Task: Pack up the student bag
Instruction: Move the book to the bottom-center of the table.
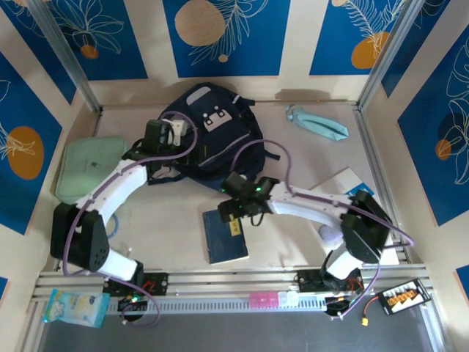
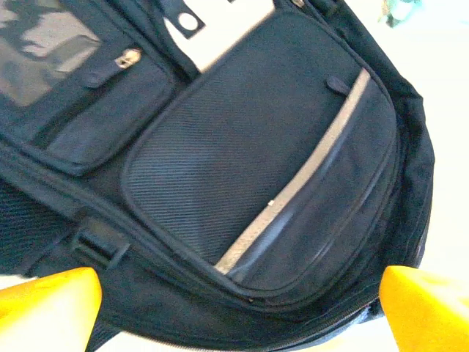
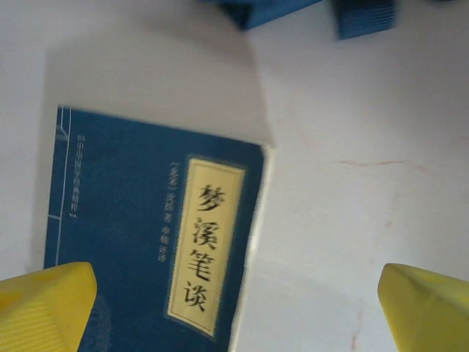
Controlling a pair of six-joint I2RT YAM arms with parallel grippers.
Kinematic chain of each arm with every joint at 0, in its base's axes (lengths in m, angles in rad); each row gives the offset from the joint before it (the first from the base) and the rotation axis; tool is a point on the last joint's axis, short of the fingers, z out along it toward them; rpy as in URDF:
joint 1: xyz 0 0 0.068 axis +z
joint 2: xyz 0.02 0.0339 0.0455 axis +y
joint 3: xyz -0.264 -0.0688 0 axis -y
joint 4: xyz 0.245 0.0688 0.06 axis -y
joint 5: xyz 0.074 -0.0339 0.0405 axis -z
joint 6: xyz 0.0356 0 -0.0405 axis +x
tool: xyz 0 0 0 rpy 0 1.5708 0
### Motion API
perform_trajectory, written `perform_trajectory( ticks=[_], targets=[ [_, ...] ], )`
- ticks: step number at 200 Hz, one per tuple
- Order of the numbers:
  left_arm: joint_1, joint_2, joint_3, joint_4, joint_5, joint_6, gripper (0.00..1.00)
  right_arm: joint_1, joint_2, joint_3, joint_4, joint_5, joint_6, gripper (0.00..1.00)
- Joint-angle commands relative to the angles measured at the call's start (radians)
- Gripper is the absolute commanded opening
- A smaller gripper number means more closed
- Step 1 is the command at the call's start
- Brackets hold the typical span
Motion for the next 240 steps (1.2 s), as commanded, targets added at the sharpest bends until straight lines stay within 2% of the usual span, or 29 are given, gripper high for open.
perform_trajectory(
  ticks=[1, 59, 88, 107, 133, 167, 201, 223, 240],
  targets=[
    [0.022, -0.064, -0.034, 0.039, -0.049, -0.027, 1.0, 0.037, 0.085, 0.055, -0.112, 0.05, -0.047, 0.99],
    [0.04, -0.08, -0.042, 0.031, -0.041, -0.024, 1.0, 0.014, 0.18, 0.048, -0.171, -0.041, -0.065, 0.98],
    [0.04, -0.066, -0.027, 0.038, -0.021, -0.037, 1.0, -0.023, 0.168, -0.009, -0.197, -0.049, -0.03, 0.97],
    [0.04, -0.052, -0.01, 0.023, -0.003, -0.043, 1.0, -0.082, 0.142, -0.054, -0.216, -0.041, 0.005, 0.96],
    [0.038, -0.034, 0.018, -0.01, 0.043, -0.077, 1.0, -0.195, 0.081, -0.146, -0.153, -0.104, 0.007, 0.94],
    [0.024, -0.006, 0.056, -0.053, 0.166, -0.159, 0.98, -0.309, 0.017, -0.201, -0.125, -0.082, 0.009, 0.93],
    [-0.074, 0.004, 0.018, -0.096, 0.207, -0.291, 0.97, -0.377, -0.092, -0.206, -0.122, -0.108, 0.04, 0.92],
    [-0.187, -0.003, -0.051, -0.091, 0.194, -0.392, 0.97, -0.423, -0.178, -0.25, -0.033, -0.268, 0.061, 0.91],
    [-0.279, -0.009, -0.106, -0.088, 0.178, -0.462, 0.97, -0.455, -0.201, -0.308, 0.054, -0.397, 0.087, 0.85]
  ],
)
